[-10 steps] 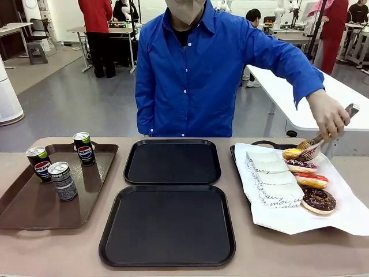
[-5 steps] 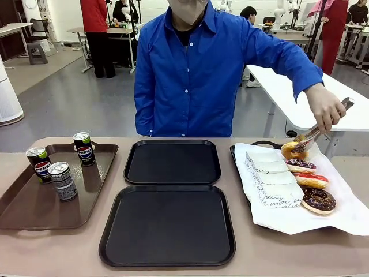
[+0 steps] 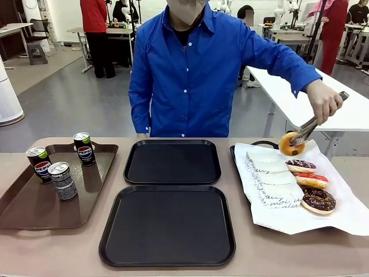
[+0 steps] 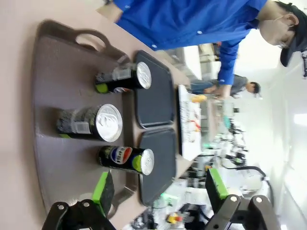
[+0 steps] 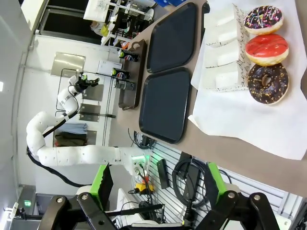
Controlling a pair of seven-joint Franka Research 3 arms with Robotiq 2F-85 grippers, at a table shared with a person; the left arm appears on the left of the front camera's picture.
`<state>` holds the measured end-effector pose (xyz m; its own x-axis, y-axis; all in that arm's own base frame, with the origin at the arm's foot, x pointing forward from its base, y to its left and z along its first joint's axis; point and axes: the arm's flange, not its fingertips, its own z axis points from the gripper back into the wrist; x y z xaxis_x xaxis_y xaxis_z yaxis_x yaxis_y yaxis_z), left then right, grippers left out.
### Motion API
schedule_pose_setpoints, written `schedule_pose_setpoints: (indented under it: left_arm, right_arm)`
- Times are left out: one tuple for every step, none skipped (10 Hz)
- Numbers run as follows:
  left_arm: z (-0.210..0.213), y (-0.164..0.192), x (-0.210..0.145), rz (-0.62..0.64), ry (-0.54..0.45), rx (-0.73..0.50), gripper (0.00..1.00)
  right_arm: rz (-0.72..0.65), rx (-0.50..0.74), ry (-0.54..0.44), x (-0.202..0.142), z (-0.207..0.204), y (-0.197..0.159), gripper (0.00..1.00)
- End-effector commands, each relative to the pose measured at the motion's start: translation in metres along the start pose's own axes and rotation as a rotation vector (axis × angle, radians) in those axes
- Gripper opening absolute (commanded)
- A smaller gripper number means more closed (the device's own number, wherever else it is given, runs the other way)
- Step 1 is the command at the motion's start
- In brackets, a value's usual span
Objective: Set up donuts and drinks on trays.
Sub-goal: Pick up one Pepsi coke and place it on the Flat Tray.
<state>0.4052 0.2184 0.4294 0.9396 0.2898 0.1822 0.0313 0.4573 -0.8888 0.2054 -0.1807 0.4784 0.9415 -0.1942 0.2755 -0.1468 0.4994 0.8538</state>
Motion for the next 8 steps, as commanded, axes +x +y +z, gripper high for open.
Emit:
schedule_pose_setpoints:
  left_arm:
    - [-0.012,-0.060,0.001,-0.080,0.035,0.256,1.00]
    - [-0.021,-0.089,-0.009,-0.152,0.021,0.403,1.00]
    - [-0.034,-0.113,-0.026,-0.224,0.051,0.544,1.00]
    - [-0.050,-0.134,-0.033,-0.236,0.094,0.627,1.00]
    - [-0.072,-0.154,-0.030,-0.233,0.139,0.721,1.00]
    - [-0.094,-0.167,-0.028,-0.228,0.182,0.770,1.00]
    - [-0.116,-0.174,-0.029,-0.229,0.236,0.809,1.00]
    - [-0.136,-0.177,-0.034,-0.231,0.271,0.835,1.00]
  right_arm:
    - [0.012,0.019,-0.005,0.000,0.000,-0.001,1.00]
    - [0.012,0.019,-0.005,0.000,0.000,-0.001,1.00]
    - [0.012,0.019,-0.005,0.000,0.000,-0.001,1.00]
    - [0.012,0.019,-0.005,0.000,0.000,-0.001,1.00]
    - [0.012,0.019,-0.005,0.000,0.000,-0.001,1.00]
    - [0.012,0.019,-0.005,0.000,0.000,-0.001,1.00]
    - [0.012,0.019,-0.005,0.000,0.000,-0.001,1.00]
    - [0.012,0.019,-0.005,0.000,0.000,-0.001,1.00]
